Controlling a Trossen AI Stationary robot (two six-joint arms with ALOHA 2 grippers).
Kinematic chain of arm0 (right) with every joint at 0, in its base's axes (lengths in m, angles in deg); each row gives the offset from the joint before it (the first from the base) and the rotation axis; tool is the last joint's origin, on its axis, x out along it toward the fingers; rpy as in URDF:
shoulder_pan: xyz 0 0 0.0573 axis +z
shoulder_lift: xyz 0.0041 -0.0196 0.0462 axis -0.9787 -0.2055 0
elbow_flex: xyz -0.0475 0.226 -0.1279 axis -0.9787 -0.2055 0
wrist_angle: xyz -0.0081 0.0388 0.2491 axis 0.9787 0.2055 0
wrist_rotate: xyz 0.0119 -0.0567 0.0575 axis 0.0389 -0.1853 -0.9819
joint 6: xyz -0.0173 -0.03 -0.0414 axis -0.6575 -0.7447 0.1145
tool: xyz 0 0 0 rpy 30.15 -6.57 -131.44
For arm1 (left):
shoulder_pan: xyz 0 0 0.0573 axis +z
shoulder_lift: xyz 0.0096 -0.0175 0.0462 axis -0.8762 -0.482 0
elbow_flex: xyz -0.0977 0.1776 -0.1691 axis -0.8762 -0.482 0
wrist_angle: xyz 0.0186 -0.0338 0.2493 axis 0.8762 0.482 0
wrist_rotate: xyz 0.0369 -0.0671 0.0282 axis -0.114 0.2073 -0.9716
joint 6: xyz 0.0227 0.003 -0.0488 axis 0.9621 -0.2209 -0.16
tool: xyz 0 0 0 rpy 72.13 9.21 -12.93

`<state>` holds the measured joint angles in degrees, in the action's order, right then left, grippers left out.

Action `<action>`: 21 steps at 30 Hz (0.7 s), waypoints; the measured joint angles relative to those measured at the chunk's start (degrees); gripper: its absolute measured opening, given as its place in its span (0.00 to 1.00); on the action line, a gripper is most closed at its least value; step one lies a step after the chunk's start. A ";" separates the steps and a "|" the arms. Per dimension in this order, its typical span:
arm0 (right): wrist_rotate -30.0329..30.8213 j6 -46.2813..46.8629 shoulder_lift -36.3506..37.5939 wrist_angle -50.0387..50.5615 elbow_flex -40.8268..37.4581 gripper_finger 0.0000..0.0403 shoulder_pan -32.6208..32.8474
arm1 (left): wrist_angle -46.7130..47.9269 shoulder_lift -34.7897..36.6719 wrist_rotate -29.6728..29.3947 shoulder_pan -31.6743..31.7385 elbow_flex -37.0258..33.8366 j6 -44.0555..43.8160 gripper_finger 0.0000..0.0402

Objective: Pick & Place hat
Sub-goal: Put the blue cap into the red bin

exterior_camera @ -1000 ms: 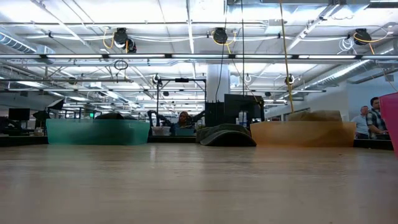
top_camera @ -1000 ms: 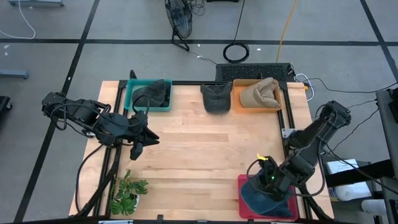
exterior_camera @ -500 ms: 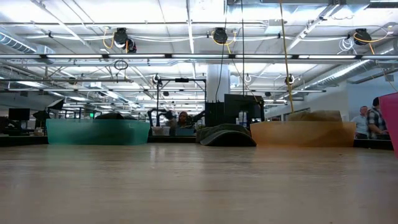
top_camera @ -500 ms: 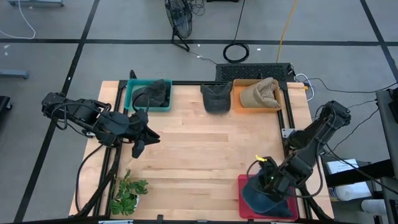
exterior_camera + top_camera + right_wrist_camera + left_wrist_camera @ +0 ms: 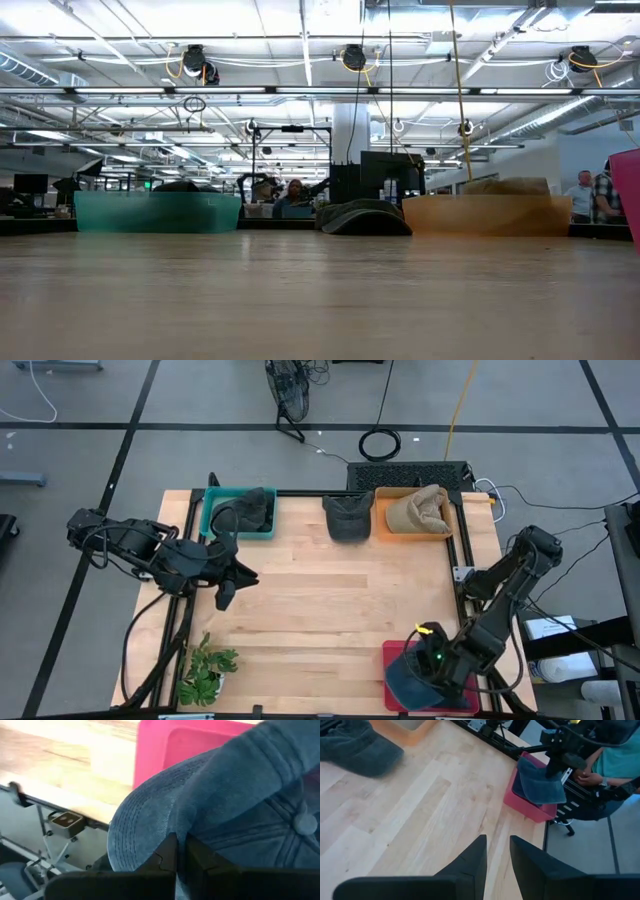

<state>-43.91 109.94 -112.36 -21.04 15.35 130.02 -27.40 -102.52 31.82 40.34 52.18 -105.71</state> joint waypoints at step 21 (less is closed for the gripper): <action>-7.61 -2.62 2.07 -14.42 -12.33 0.20 -0.02 | 0.02 0.00 0.04 0.00 0.00 -1.81 0.23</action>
<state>-51.52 107.31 -110.29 -35.46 3.02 130.00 -27.38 -102.51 31.86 40.34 52.18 -107.52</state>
